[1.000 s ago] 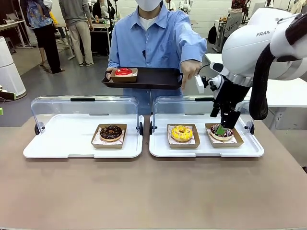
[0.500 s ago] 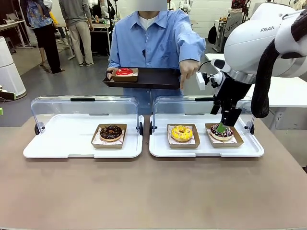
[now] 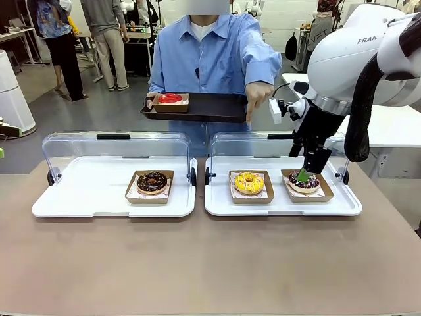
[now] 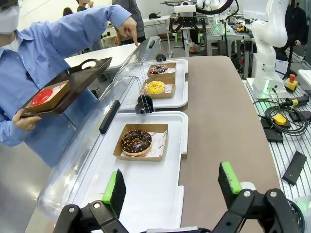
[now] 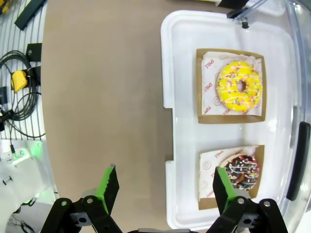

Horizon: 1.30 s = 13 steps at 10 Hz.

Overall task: Provide the desired donut to the person.
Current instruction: Pick up and lift the Paper togo box containing the Donut pointed at by the person.

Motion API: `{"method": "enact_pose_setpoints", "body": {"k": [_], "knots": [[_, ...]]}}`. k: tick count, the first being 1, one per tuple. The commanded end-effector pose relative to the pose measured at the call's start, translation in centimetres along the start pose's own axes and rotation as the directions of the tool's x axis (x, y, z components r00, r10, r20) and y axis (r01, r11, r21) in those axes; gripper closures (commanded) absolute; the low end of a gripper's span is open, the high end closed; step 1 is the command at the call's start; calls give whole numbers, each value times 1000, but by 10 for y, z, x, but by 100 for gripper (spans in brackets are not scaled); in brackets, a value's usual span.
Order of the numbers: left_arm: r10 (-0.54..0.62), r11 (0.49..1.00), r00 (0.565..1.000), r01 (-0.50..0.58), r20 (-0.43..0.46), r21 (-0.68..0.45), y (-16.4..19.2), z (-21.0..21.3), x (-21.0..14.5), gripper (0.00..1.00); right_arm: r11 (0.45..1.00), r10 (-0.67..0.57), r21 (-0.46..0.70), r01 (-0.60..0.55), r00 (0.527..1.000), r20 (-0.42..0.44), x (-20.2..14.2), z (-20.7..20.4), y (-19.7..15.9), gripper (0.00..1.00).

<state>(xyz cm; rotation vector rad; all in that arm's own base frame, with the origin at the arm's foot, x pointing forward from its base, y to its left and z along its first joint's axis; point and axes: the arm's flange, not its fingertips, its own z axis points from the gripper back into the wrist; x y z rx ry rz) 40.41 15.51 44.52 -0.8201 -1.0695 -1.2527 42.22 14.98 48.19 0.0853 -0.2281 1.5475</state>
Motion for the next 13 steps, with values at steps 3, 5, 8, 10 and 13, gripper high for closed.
{"method": "enact_pose_setpoints", "body": {"k": [3,5,8,10,13], "knots": [[-4,1000,1000,4,5,4,0,1,1,0,997,-72,6,72,997,-23,33,-46,-13,0],[-4,1000,1000,4,5,4,0,1,1,0,996,-70,45,72,997,-45,44,-73,-19,0],[-4,1000,1000,4,5,4,0,1,1,0,993,-98,62,102,993,-66,50,-92,-23,0],[-4,1000,1000,4,5,4,0,1,1,0,995,-59,83,62,998,-35,41,-91,-12,0],[-4,1000,1000,4,5,4,0,1,1,0,994,-66,84,69,997,-36,44,-93,-15,0]]}}
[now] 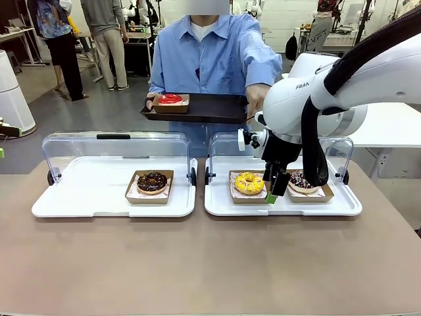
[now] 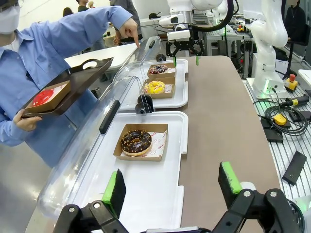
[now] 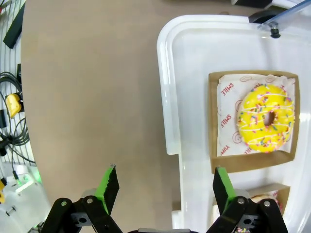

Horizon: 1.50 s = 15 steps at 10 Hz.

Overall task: Provide the desired donut to the person.
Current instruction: Pick up and lift the Paper togo box containing the Donut pointed at by the person.

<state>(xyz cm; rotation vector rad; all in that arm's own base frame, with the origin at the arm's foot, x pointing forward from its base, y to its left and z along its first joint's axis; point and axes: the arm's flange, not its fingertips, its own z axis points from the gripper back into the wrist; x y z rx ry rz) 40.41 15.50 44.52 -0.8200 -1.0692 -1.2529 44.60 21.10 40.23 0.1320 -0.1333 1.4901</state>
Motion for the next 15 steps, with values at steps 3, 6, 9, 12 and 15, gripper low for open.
{"method": "enact_pose_setpoints", "body": {"k": [3,6,9,12,15], "knots": [[-4,1000,1000,4,5,4,0,1,0,0,991,118,-49,-122,990,-82,4,-18,-6,0],[-4,1000,1000,4,5,4,0,1,0,0,996,74,-41,-80,989,-126,1,-33,-20,0],[-4,1000,1000,4,5,4,0,1,0,0,998,43,-36,-48,989,-139,3,-45,-30,0],[-4,1000,1000,4,5,4,0,1,0,0,999,30,-18,-33,987,-156,8,-48,-49,0],[-4,1000,1000,4,5,4,0,1,0,0,1000,18,-19,-22,985,-170,6,-52,-59,0]]}}
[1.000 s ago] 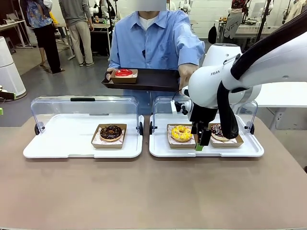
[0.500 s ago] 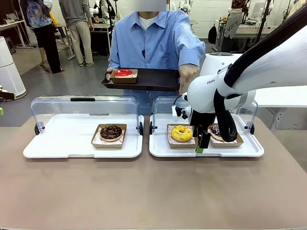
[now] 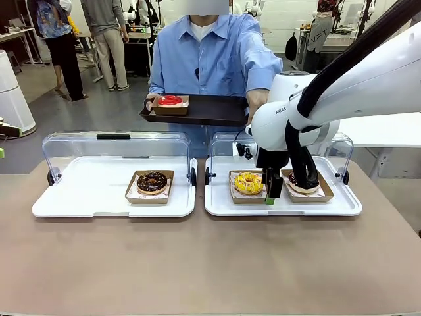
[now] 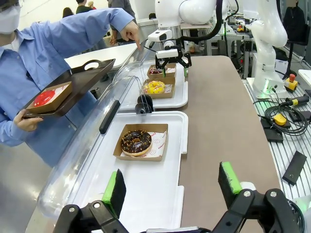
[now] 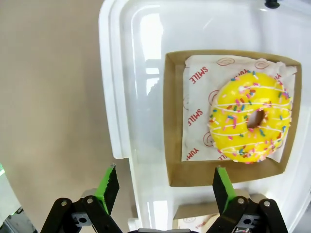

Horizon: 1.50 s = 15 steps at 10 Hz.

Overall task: Provide the desired donut to the person.
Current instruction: Pick up and lift the Paper togo box containing the Donut pointed at by the person.

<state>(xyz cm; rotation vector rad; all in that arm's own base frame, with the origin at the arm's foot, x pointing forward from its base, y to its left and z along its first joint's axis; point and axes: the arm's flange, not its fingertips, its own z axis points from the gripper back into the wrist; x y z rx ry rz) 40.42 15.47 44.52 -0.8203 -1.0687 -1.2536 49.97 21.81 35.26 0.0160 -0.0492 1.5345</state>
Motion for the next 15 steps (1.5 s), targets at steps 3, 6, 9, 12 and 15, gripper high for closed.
{"method": "enact_pose_setpoints", "body": {"k": [3,6,9,12,15], "knots": [[-4,1000,1000,4,6,5,0,1,0,0,999,-32,19,33,998,-46,-2,-8,-10,0],[-4,1000,1000,4,6,5,0,1,0,0,999,-26,39,28,999,-42,-5,-21,-11,0],[-4,1000,1000,4,6,5,0,1,0,0,999,-13,41,15,999,-37,-2,-28,-11,0],[-4,1000,1000,4,6,5,0,1,0,0,999,-14,38,15,999,-35,-2,-29,-10,0],[-4,1000,1000,4,6,5,0,1,0,0,1000,-6,29,7,999,-32,-3,-31,-9,63]]}}
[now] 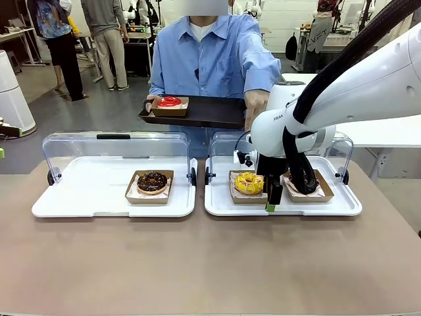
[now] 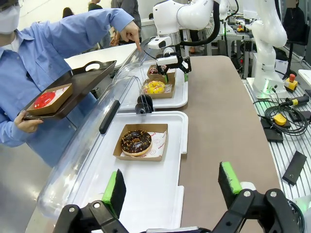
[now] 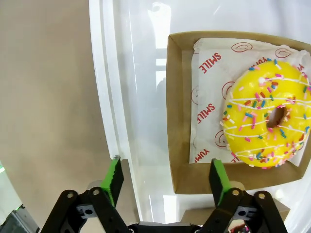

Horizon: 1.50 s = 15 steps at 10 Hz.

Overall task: Provide the desired donut to the person.
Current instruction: Pick up and lift the Paper togo box containing the Donut pointed at by the person.

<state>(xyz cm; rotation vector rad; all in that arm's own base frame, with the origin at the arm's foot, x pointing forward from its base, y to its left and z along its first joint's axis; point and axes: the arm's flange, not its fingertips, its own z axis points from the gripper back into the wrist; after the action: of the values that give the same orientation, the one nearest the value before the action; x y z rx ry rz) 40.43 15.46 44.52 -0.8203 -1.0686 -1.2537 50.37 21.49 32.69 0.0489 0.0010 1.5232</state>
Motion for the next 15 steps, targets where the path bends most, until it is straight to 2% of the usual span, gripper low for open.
{"method": "enact_pose_setpoints", "body": {"k": [1,3,4,5,6,12,15], "knots": [[-4,1000,1000,4,6,5,0,1,0,0,1000,5,-27,-6,1000,-17,1,-5,-7,100],[-4,1000,1000,4,6,5,0,1,0,0,1000,7,-30,-7,1000,-10,0,-7,-7,100],[-4,1000,1000,4,6,5,0,1,0,0,1000,6,-31,-6,1000,-7,-1,-7,-7,83],[-4,1000,1000,4,6,5,0,1,0,0,999,7,-31,-8,1000,-5,-1,-7,-7,94],[-4,1000,1000,4,6,5,0,1,0,0,999,9,-31,-9,1000,-4,-1,-8,-7,100],[-4,1000,1000,4,6,5,0,1,0,0,999,18,-40,-18,1000,0,-2,-3,-3,100],[-4,1000,1000,4,6,5,0,1,0,0,998,49,-45,-51,998,-24,11,31,24,100]]}}
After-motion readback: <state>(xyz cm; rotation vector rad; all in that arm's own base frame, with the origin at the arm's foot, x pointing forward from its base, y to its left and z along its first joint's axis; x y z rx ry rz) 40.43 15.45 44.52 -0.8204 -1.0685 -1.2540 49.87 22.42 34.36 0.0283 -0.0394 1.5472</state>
